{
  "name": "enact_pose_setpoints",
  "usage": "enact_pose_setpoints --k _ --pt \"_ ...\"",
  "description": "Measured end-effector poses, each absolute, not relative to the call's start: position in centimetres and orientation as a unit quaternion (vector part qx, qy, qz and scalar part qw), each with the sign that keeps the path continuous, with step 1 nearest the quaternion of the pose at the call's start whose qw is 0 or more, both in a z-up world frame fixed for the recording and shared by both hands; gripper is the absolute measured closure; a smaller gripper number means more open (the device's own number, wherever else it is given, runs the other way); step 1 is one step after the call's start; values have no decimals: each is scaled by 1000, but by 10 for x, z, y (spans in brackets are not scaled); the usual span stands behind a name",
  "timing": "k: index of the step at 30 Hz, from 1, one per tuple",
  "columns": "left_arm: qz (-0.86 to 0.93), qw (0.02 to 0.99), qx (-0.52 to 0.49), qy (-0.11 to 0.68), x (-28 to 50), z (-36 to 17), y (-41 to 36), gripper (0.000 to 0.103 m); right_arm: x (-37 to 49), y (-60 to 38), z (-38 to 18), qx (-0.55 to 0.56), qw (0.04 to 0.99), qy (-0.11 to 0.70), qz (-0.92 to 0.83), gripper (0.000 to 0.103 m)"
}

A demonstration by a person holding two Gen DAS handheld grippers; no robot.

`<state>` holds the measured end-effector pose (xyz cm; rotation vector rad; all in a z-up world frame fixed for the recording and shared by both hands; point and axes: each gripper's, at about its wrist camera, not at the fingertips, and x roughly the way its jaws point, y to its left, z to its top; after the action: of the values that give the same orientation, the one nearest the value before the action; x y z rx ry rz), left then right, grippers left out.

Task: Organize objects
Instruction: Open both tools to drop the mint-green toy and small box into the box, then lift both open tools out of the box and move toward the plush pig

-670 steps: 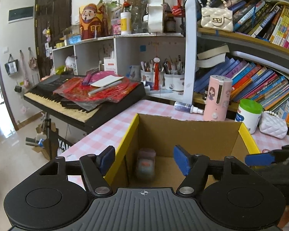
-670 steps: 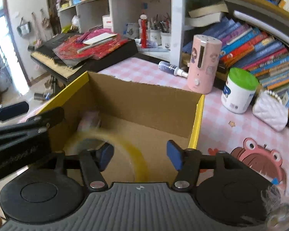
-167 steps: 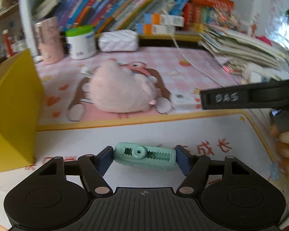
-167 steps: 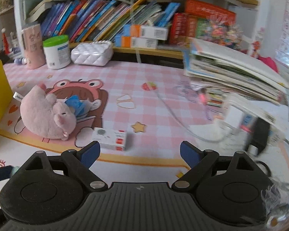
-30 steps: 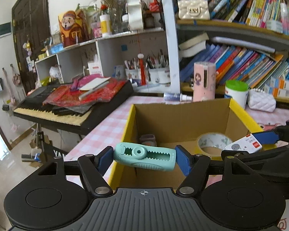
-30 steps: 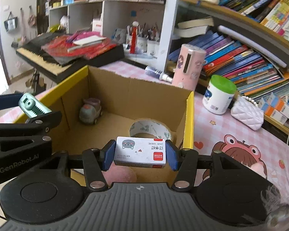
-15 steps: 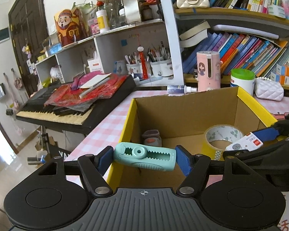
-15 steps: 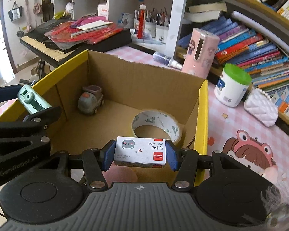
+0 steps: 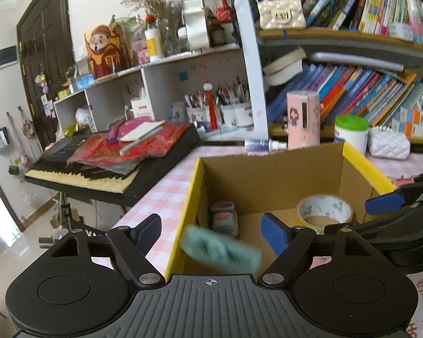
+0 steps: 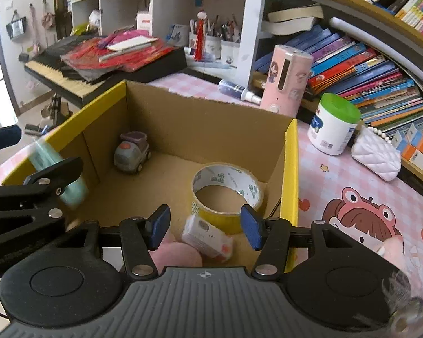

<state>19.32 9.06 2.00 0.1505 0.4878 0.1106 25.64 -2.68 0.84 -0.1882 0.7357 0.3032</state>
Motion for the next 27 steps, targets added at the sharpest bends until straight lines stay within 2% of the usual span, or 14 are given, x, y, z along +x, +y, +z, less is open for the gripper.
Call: enact_pose_setpoints --k 4,8,19,27 --pt "61 972 61 219 179 31 95 14 244 -29 21 -82 930 332 133 41" --pt "65 975 45 207 165 39 100 13 226 -33 33 -75 945 299 111 34" --pt "66 975 26 212 129 39 110 13 177 -49 43 -55 962 264 51 30" --pt "69 968 26 240 99 26 116 13 143 -51 29 -55 956 287 28 26"
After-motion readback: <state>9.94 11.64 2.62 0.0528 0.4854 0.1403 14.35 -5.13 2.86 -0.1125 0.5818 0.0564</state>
